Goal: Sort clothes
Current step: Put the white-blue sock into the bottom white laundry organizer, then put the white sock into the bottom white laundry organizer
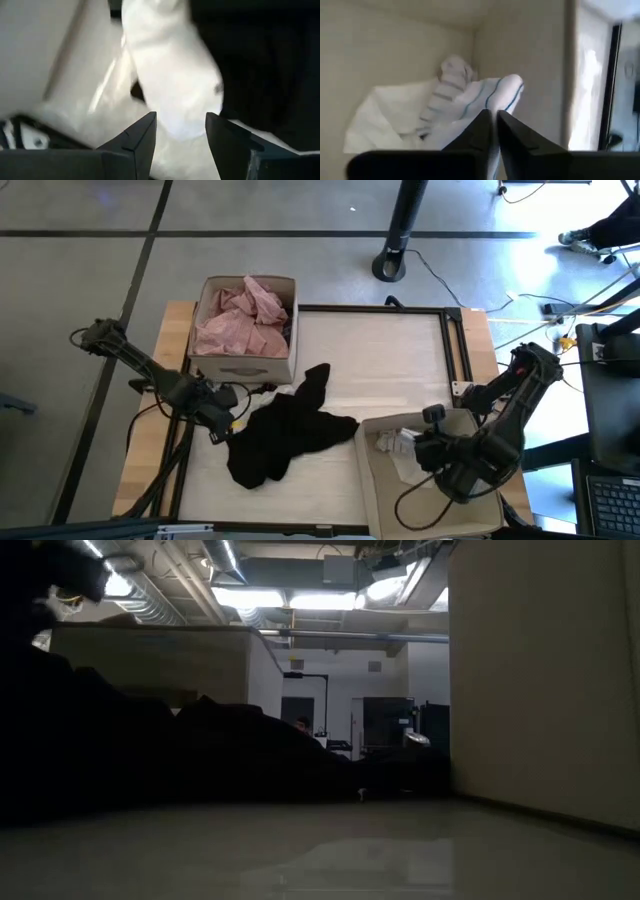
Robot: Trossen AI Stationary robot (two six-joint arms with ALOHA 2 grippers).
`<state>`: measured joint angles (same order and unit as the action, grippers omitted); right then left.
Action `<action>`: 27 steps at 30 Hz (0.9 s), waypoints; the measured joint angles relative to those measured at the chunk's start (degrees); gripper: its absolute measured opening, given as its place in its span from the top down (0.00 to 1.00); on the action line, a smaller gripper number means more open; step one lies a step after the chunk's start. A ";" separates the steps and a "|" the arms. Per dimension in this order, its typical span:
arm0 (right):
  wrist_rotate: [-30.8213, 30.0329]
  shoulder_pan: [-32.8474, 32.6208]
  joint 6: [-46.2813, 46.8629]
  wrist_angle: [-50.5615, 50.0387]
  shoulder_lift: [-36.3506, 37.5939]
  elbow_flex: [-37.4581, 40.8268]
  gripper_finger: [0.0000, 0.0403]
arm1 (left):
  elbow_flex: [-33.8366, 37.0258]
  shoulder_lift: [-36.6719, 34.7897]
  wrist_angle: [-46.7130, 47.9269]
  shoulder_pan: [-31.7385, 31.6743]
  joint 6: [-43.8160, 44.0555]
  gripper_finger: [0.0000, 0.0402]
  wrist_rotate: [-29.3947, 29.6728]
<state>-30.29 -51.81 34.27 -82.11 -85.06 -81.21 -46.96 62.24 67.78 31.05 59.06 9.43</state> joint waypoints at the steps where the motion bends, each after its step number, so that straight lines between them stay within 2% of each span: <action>1: 0.53 0.02 2.04 -0.26 -0.02 1.64 0.89 | 1.12 0.00 -0.28 0.00 0.42 0.60 -1.30; 5: 4.44 0.08 7.24 -0.41 -0.02 6.25 0.77 | 5.07 0.00 -3.94 0.00 -1.23 0.60 -3.39; 9: 7.22 0.06 9.34 -0.25 -0.02 7.35 0.61 | 8.62 0.00 -11.18 0.00 -5.80 0.60 -5.57; 14: 7.37 0.06 9.41 0.35 -0.02 7.35 0.47 | 10.32 0.02 -15.12 0.00 -11.37 0.62 -7.41; 19: 5.57 0.06 9.39 0.61 -0.02 7.35 0.41 | 10.84 0.02 -15.47 0.00 -14.23 0.65 -7.37; 24: 2.44 0.06 8.80 1.65 -0.02 7.35 0.41 | 14.89 0.06 -19.20 0.04 -14.55 0.68 -7.78; 27: 1.95 0.06 7.53 1.76 -0.02 7.35 0.41 | 15.47 0.07 -19.12 0.07 -14.27 0.74 -7.96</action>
<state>-28.34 -51.75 41.80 -80.35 -85.08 -73.87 -31.49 62.30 48.66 31.11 44.79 1.47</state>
